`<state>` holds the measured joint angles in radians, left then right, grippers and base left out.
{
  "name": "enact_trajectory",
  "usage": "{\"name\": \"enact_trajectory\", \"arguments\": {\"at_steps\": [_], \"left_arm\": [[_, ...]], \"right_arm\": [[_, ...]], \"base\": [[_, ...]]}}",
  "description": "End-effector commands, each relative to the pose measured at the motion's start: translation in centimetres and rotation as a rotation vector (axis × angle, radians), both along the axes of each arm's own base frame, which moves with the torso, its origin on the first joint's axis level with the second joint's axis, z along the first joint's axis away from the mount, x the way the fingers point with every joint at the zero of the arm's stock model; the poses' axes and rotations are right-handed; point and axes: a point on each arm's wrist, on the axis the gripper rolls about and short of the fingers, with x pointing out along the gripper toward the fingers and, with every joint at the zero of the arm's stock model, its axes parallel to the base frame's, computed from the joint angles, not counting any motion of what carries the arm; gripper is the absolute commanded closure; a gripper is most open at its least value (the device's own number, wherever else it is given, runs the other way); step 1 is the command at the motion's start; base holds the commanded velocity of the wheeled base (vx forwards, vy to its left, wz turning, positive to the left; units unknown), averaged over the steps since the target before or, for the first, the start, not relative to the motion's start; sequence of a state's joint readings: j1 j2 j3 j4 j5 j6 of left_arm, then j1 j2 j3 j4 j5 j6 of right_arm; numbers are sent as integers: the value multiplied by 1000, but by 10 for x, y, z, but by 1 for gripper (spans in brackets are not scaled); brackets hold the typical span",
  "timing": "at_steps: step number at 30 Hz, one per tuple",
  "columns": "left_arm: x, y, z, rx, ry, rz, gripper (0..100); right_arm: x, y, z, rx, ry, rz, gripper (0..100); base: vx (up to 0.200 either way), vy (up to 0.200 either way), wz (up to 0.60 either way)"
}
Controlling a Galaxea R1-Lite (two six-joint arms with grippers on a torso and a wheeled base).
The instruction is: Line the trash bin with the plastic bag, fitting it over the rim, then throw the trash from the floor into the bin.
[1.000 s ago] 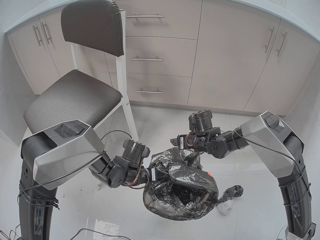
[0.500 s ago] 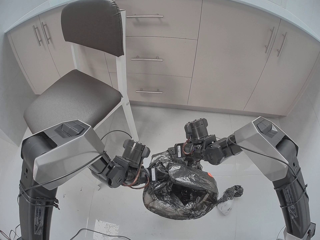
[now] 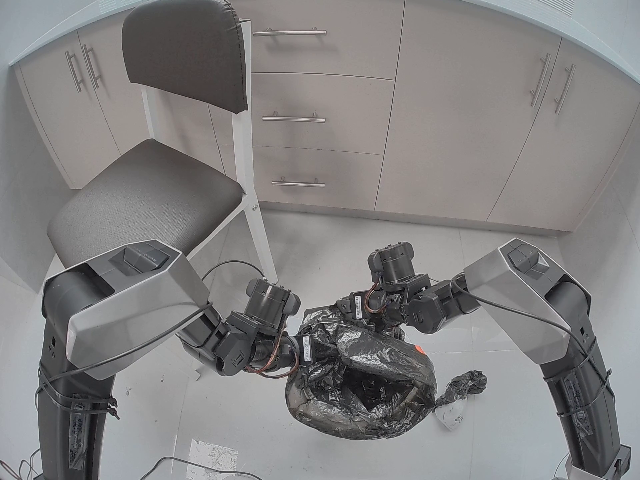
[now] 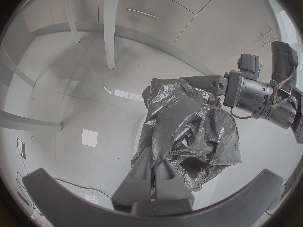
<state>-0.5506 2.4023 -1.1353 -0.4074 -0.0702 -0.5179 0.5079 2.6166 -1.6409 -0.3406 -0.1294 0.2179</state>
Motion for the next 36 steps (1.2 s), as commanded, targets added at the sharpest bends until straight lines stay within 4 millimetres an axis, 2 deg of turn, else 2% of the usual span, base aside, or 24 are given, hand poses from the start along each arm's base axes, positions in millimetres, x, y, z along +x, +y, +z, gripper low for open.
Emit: {"name": "enact_trajectory", "arguments": {"at_steps": [1, 11, 22, 23, 36], "left_arm": [[0, 0, -1, 1, 3, 0, 100], [0, 1, -1, -1, 2, 5, 100], [0, 1, -2, -19, -28, 3, 100], [-1, 1, -3, -18, -27, 3, 100], [-1, 1, -2, -20, -28, 4, 100]], "right_arm": [[-1, 0, -3, -4, 8, 2, 0], [-6, -2, -11, -14, 37, -4, 0], [-9, -4, -10, -18, 45, -6, 0], [-9, -4, -9, -18, 41, -6, 100], [-15, 2, 0, -7, 26, 8, 100]], "base": [[0, 0, 0], [0, 0, 0], [0, 0, 0], [0, 0, 0], [0, 0, 0]]}}
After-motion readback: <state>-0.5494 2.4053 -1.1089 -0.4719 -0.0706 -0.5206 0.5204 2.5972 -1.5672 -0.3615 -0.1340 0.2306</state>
